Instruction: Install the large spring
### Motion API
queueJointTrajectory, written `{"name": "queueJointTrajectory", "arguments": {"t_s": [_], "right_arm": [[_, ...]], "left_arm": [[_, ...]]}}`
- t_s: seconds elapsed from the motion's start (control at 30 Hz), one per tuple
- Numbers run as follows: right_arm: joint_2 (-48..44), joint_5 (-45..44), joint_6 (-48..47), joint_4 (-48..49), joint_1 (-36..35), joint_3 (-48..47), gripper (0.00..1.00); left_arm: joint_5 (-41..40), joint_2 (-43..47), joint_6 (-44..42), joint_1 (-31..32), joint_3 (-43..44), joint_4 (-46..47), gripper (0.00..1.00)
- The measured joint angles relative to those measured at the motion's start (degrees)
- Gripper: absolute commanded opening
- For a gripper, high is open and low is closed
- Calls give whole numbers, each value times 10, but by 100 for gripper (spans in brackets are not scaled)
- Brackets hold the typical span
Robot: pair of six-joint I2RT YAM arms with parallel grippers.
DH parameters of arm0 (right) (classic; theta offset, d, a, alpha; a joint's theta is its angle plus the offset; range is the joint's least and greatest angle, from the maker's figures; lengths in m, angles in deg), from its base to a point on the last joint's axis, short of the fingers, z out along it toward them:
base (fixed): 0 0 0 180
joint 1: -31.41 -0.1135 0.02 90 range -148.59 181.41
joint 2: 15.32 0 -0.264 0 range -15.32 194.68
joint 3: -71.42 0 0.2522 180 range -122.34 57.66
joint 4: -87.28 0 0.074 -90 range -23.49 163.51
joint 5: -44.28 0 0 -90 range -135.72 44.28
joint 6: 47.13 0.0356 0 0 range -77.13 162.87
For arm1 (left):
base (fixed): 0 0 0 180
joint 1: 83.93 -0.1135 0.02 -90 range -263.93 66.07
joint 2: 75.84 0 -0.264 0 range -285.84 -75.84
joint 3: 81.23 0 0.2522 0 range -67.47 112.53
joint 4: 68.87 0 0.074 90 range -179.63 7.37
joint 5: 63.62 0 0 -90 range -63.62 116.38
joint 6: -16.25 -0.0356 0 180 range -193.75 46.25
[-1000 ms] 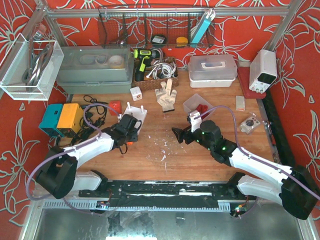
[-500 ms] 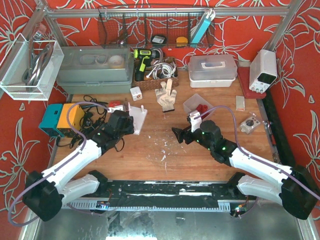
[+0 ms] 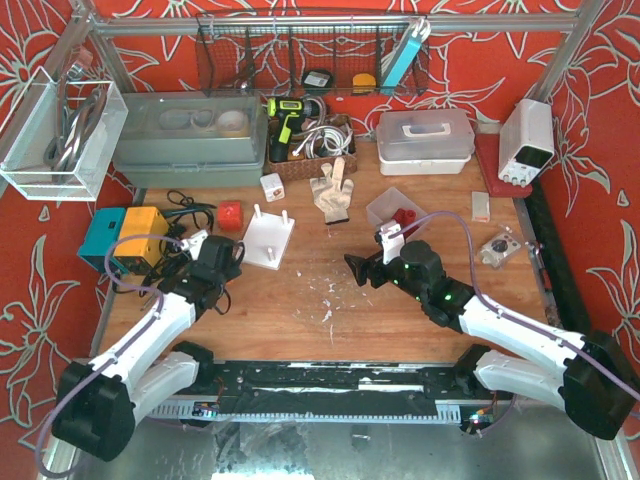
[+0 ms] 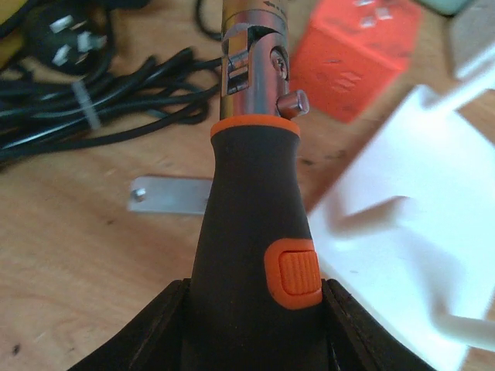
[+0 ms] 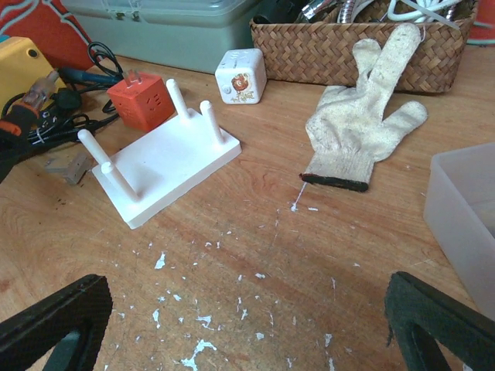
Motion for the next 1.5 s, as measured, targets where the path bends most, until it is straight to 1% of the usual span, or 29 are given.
{"name": "queueJointTrajectory", "arguments": {"t_s": [0.1,0.17,0.27,0.37,0.4,0.43,0.5,0.57,0.73,1.1,1.17,1.2,1.23,1.4,1.5], "right_arm": [[-1,-2,0,-2,0,0,97],[-2,-2,0,-2,0,0,97],[-2,-4,0,-3,-1,0,97],[-2,-6,0,-6,-1,0,97],[-2,-7,0,-7,-1,0,97],[-2,-8,0,-8,-1,0,97],[-2,-12,0,-11,-1,0,97],[-2,-16,0,-14,-1,0,97],[-2,-17,0,-16,-1,0,97],[-2,-28,0,-19,-1,0,97],[-2,-30,0,-20,-1,0,97],[-2,-31,0,-20,-1,0,97],[-2,-32,0,-21,-1,0,97],[4,-44,1,-24,-1,0,97],[12,-62,5,-35,-1,0,97]], "left_arm": [[11,7,19,-42,-29,2,0],[19,5,31,-63,-42,4,2],[26,-17,48,-77,-52,7,5],[37,-58,60,-85,-55,16,4],[40,-71,63,-88,-56,21,6],[42,-80,65,-90,-57,24,10],[45,-94,72,-94,-58,32,22],[45,-100,75,-95,-58,37,29],[41,-102,80,-96,-58,40,53],[28,-65,85,-97,-56,39,76],[27,-49,83,-97,-50,31,85],[27,-39,82,-97,-46,27,95],[27,-25,81,-97,-39,23,99],[37,27,46,-97,6,25,100],[67,50,6,-97,20,51,100]]}}
